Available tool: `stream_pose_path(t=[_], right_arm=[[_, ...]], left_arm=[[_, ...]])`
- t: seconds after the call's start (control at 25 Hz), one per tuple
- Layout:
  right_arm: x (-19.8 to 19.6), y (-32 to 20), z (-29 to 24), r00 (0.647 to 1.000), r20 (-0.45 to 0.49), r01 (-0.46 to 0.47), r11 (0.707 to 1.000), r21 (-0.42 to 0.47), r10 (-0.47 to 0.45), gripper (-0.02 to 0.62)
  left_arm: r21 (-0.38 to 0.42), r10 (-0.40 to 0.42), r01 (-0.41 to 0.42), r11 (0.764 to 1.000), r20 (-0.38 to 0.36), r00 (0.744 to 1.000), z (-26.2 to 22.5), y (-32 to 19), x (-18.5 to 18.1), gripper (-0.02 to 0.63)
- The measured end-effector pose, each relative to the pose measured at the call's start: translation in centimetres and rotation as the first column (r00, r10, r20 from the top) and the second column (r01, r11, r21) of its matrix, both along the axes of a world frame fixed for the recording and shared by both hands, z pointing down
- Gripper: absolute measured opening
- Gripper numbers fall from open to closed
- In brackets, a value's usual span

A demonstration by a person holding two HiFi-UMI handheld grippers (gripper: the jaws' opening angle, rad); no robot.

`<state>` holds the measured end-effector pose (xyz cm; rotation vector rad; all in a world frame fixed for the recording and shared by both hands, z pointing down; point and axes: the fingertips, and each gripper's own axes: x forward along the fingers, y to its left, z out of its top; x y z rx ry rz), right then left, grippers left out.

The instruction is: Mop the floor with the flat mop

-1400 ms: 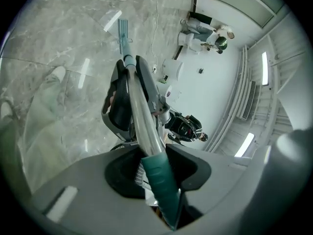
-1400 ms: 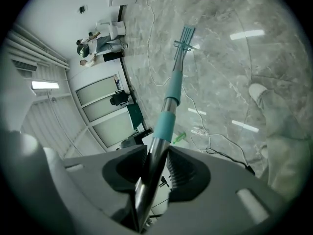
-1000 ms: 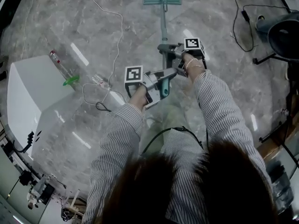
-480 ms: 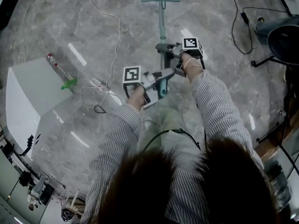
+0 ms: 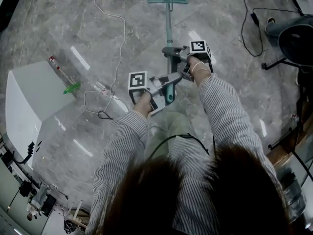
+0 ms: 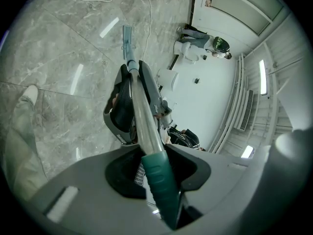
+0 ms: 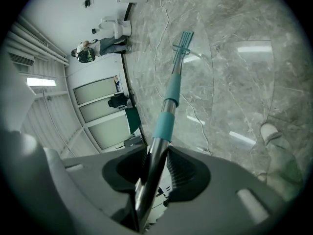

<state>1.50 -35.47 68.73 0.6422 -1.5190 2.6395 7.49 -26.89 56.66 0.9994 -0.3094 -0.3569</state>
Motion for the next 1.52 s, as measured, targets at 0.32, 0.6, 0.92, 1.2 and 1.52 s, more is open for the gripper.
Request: stream_pose_path(t=[0.32,0.6,0.92,1.2,1.52], right_arm=[[-0.3,4.7,-0.3,1.0,0.004,-0.004,1.0,0.002,0.004,0.126],[-1.1,12.2,-0.9,1.0,-0.004,-0.017,1.0,0.005,0.017,0.126],[-2.1,22.7,-1.5,0.999,0.009,-0.048,0.999,0.003,0.048,0.126],[-3.5,35.0,-0.8,0.997,0.014,-0.081,0.997,-0.008,0.081,0.126],[-5.8,47.4,-2.5,0.996,0.031,-0.088,0.995,-0.037,0.089,0.124]], left_arm=[[-0.004,0.004,-0.004,1.0,0.004,1.0,-0.6,4.7,-0.4,0.112],[0.001,0.02,-0.02,1.0,-0.012,1.0,-0.8,12.4,-1.3,0.114],[0.006,0.067,-0.067,0.998,-0.016,0.998,-1.1,23.1,-2.2,0.112],[-0.006,0.092,-0.092,0.996,-0.03,0.995,-0.9,35.4,-3.9,0.112],[-0.023,0.235,-0.236,0.972,-0.008,0.972,-2.2,48.2,-5.8,0.101]])
